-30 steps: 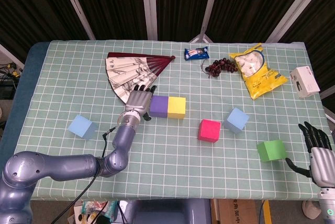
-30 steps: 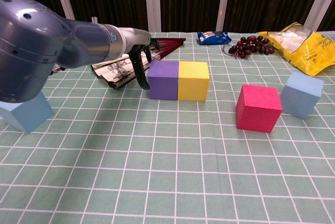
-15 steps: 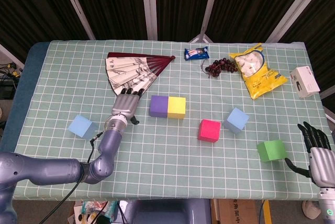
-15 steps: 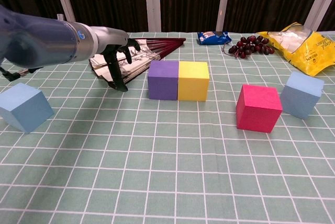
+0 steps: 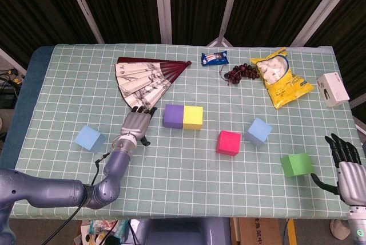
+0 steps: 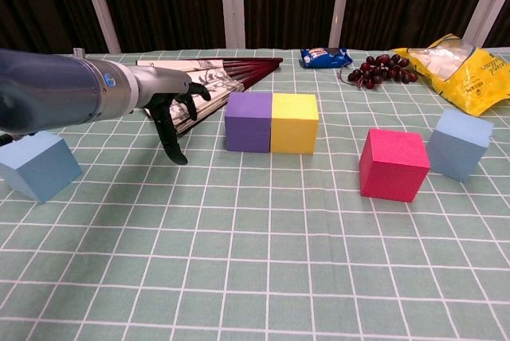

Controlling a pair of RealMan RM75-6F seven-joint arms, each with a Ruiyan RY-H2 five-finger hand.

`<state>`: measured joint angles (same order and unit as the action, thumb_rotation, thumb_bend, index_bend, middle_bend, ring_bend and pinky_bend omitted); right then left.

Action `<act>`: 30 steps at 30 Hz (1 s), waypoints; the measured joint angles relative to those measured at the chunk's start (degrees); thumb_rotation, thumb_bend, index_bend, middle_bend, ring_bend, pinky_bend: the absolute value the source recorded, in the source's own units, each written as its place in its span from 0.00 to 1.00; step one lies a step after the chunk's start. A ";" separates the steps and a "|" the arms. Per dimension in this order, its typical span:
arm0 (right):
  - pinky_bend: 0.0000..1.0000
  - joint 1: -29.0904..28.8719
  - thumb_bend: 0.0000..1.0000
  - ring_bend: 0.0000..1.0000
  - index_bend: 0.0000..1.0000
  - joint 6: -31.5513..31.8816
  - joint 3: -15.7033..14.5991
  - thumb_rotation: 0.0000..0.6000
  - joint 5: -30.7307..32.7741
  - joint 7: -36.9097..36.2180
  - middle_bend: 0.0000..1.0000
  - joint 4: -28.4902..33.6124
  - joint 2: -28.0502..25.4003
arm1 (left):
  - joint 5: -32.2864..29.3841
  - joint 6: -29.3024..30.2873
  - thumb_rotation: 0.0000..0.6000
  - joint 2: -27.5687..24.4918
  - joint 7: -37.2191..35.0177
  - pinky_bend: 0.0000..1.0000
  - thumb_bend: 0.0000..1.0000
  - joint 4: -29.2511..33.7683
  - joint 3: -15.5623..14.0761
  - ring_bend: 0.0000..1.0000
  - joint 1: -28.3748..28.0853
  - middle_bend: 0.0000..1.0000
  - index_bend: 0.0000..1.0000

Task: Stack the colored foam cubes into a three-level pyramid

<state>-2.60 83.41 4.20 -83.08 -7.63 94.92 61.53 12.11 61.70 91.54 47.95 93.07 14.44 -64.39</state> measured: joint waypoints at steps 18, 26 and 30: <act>0.00 -0.05 0.24 0.00 0.00 -0.20 0.04 1.00 0.15 -0.29 0.00 0.03 -0.10 | 0.04 -0.52 1.00 3.24 -0.56 0.06 0.17 -2.42 0.34 0.06 -1.21 0.18 0.00; 0.00 -0.02 0.24 0.00 0.00 -0.14 0.01 1.00 0.10 -0.27 0.00 0.04 -0.10 | 0.09 -0.81 1.00 4.10 -0.68 0.06 0.17 -3.06 0.54 0.06 -1.60 0.18 0.00; 0.00 -0.02 0.24 0.00 0.00 -0.16 -0.01 1.00 0.08 -0.28 0.00 0.04 -0.12 | 0.10 -0.78 1.00 4.30 -0.76 0.06 0.17 -3.12 0.59 0.06 -1.67 0.18 0.00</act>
<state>-2.61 83.25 4.19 -83.00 -7.90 94.96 61.41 12.21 60.92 95.84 47.19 89.94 15.02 -66.06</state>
